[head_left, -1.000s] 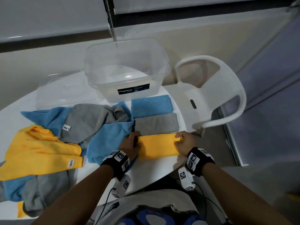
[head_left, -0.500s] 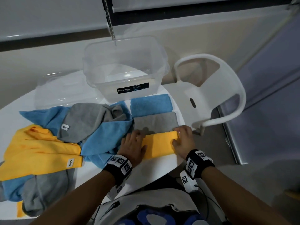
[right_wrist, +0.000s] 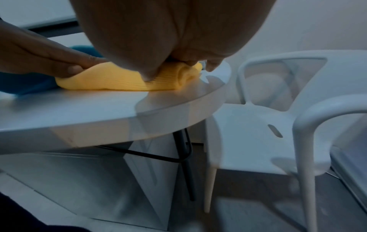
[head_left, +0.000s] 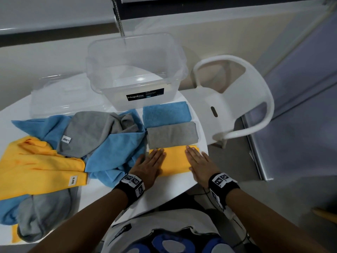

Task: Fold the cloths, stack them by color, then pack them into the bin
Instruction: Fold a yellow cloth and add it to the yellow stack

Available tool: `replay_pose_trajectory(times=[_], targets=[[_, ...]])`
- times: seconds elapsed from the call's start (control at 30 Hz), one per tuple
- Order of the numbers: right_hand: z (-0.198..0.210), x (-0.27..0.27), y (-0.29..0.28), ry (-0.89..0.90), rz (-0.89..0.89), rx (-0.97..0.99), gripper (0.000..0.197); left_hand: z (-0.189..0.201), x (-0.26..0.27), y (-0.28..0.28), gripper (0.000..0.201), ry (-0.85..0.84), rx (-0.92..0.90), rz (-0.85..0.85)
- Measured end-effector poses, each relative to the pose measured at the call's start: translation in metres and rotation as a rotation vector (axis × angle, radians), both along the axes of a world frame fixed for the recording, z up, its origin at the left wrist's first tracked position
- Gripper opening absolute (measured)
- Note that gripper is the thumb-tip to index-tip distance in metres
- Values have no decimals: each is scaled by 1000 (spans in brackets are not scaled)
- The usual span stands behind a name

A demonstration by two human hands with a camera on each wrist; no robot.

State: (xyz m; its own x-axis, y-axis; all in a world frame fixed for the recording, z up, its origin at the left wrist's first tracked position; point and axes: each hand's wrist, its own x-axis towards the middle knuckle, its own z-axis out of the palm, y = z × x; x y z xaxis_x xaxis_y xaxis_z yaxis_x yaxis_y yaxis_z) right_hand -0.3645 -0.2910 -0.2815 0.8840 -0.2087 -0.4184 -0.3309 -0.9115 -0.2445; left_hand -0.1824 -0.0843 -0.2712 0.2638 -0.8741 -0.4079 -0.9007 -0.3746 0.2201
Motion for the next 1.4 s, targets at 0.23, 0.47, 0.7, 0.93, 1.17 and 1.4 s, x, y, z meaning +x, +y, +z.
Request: replay_pose_trajectory(times=[0.23,0.47,0.7,0.93,1.17,1.4], targets=[[-4,-3,-10,-22,-33,-38,67,4,-3,-3,65,29,5,-45],[9,10,-11,-88,-37,25,73,15,1,-9,57,93,-70,-26],[15,8,-20,-59,-49,2,69,13,7,-12,59,3,80,-131],[12,5,-15,-118,-52,-24,72,30,10,-14,75,-29,98,-144],[24,6,-12,-106,-65,19,79,35,-4,-21,63,-22,-38,-172],[14,7,-18,-96,-67,-9,67,14,5,-20,70,-96,-28,-217]])
